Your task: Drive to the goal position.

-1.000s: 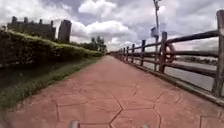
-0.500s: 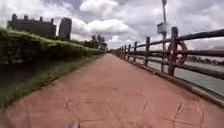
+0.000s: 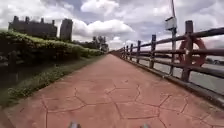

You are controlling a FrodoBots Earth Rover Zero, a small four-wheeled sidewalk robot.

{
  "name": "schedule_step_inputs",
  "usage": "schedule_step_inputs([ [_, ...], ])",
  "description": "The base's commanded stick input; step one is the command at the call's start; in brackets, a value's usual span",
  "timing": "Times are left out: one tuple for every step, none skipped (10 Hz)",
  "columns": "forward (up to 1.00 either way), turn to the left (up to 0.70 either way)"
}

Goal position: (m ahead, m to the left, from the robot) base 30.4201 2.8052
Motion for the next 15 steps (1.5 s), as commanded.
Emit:
schedule_step_inputs([
  [1.00, 0.00],
  [1.00, 0.00],
  [1.00, 0.00],
  [1.00, 0.00],
  [1.00, -0.01],
  [1.00, -0.19],
  [1.00, 0.00],
  [1.00, 0.00],
  [1.00, 0.00],
  [1.00, 0.00],
  [1.00, 0.00],
  [1.00, 0.00],
  [1.00, -0.27],
  [1.00, -0.27],
  [1.00, -0.27],
])
